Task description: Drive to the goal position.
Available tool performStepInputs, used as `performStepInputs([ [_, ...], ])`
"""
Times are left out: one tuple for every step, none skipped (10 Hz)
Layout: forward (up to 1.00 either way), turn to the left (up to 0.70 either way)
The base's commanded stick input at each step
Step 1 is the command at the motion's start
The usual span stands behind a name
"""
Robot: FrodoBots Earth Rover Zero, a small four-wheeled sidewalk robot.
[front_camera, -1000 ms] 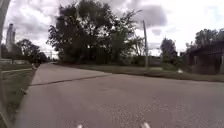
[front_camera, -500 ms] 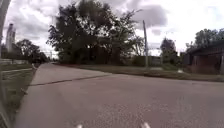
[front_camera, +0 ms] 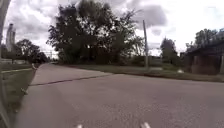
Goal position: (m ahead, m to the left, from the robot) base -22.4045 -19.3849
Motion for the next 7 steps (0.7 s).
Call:
performStepInputs([
  [0.00,-0.70],
  [0.00,-0.70],
  [0.00,-0.70],
  [0.00,-0.70],
  [0.00,-0.70],
  [0.00,-0.70],
  [0.00,-0.70],
])
